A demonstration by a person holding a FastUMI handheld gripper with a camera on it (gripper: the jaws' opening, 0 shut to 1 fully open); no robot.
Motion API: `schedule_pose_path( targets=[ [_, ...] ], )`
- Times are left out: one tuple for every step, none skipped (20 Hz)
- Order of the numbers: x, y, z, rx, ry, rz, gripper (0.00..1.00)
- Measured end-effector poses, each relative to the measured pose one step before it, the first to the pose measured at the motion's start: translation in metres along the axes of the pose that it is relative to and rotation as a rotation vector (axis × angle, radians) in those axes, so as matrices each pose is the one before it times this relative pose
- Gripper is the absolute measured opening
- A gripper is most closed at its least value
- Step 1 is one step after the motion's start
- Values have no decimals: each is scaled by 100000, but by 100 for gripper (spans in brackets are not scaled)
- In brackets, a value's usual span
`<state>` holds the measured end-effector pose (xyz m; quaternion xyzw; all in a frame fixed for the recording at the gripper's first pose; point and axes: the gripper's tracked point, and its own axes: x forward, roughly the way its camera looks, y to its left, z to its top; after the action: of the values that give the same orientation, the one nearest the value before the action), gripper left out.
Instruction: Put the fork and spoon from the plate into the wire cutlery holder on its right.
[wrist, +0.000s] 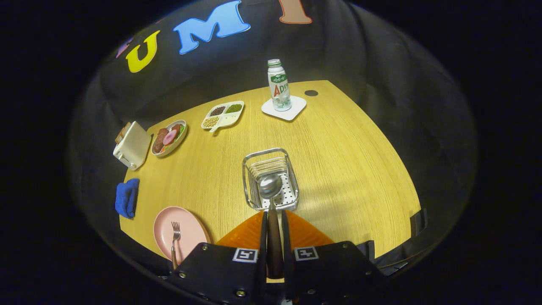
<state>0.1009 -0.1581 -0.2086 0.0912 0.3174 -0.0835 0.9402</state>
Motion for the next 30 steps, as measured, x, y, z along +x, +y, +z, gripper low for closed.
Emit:
schedule_pose_path(
  targets=[
    [-253,95,346,-243,-399,-105,23],
    [-250,3,390,-201,-882,-88,24],
    [-133,-146,198,-360,-1034,-945,25],
    [-362,155,334,-333,-956,38,25],
    [-130,159,138,-222,-673,265,34],
    [-206,269,119,-140,-536,323,35],
    [-121,368,7,49,-312,603,35],
    [-306,500,52,251,-675,833,35],
    [-126,549,-62,90,-246,1004,35],
    [-89,512,-113,-71,-44,809,34],
    [-5,577,-164,-347,51,827,34],
    [-37,507,-85,-404,120,827,35],
    [109,605,-122,-224,154,849,35],
    [46,591,-176,-100,141,825,34],
    [159,729,-204,-274,312,979,34],
    [92,586,-224,-164,280,839,34],
    [184,798,-388,-211,521,1319,34],
    [178,1089,-418,-81,817,1733,34],
    [196,921,-480,-259,728,1384,35],
    [279,1038,-520,-726,1042,1434,35],
    [362,1030,-673,-750,1273,1401,34],
    [307,1158,-674,-506,1417,1860,34],
    [465,1177,-725,11,1438,1790,35],
    [450,1165,-672,200,1550,1979,35],
    [454,1043,-779,42,1556,1632,34],
    [479,984,-679,-277,1546,1357,35],
    [467,925,-752,-348,1563,1191,34],
    [360,930,-591,-93,1496,1411,35],
    [509,921,-743,77,1542,1433,35],
    [393,767,-587,74,1487,1089,34]
  ],
)
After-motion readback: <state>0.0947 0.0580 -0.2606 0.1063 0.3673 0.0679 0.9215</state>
